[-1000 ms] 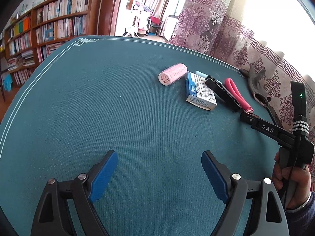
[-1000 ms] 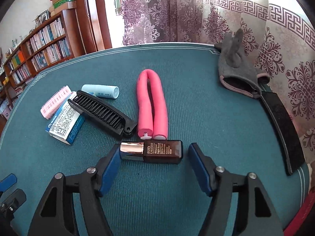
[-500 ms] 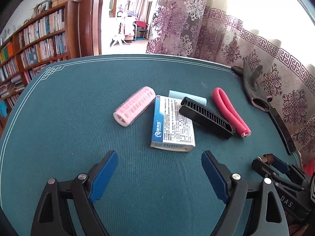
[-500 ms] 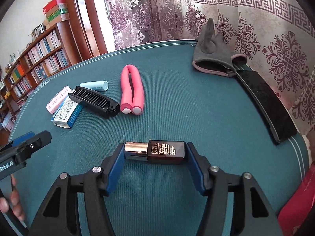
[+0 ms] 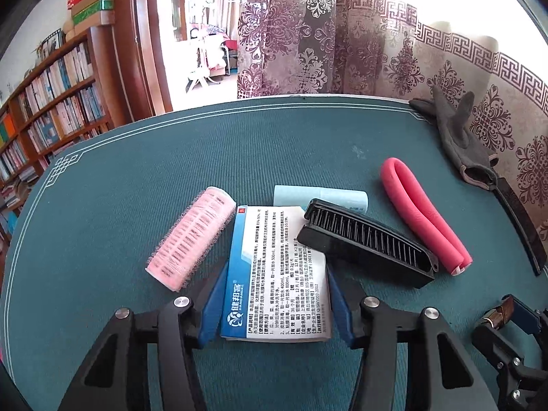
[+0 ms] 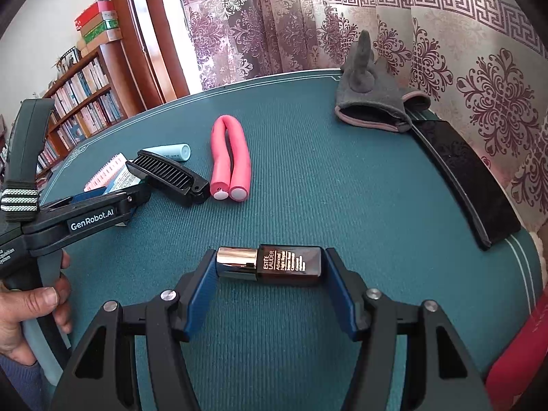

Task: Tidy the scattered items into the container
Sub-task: 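Grasp the white-and-blue medicine box with the left gripper while the right grasps the dark serum bottle, then carry the medicine box and serum bottle into the red tin and release both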

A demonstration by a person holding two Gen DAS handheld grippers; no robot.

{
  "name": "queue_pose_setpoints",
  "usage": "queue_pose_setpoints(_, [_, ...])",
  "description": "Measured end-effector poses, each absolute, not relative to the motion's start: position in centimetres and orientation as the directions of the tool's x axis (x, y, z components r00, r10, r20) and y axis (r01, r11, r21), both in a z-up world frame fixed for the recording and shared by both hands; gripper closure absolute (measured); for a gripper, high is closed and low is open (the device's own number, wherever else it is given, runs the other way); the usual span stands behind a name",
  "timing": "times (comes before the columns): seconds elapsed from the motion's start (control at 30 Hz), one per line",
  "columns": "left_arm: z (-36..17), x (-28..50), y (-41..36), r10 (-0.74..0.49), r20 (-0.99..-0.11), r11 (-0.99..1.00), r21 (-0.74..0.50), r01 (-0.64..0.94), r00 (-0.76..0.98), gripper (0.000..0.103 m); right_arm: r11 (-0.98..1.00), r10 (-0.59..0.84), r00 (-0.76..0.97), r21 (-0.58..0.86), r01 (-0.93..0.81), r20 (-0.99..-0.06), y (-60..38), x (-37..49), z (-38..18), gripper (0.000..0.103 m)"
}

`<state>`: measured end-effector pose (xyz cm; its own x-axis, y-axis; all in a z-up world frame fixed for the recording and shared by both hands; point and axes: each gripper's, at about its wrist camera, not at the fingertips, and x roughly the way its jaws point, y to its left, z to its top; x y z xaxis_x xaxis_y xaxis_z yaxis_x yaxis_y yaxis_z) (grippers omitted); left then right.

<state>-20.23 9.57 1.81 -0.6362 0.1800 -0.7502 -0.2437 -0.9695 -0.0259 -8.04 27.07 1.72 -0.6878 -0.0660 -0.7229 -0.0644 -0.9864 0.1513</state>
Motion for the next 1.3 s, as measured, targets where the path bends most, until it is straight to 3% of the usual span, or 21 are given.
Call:
queue_pose_setpoints(0.37, [4.2, -13.5, 7.5, 0.258, -0.719, -0.957, -0.099, -0.272, -0.646, 0.048, -0.970, -0.121, -0.701, 0.232, -0.065, -0.702, 27.6, -7.2, 2.1, 0.038])
queue_pose_setpoints(0.73, [6.0, -7.6, 5.2, 0.276, -0.705, -0.955, -0.127, -0.267, -0.653, 0.048, -0.975, -0.137, -0.740, 0.221, -0.016, -0.659, 26.2, -2.6, 5.4, 0.038])
queue_pose_setpoints(1.3, [8.1, -1.1, 14.2, 0.409, -0.696, -0.872, -0.108, -0.478, -0.590, 0.048, -0.960, -0.032, -0.792, 0.241, -0.146, -0.610, 33.1, 8.7, 8.4, 0.038])
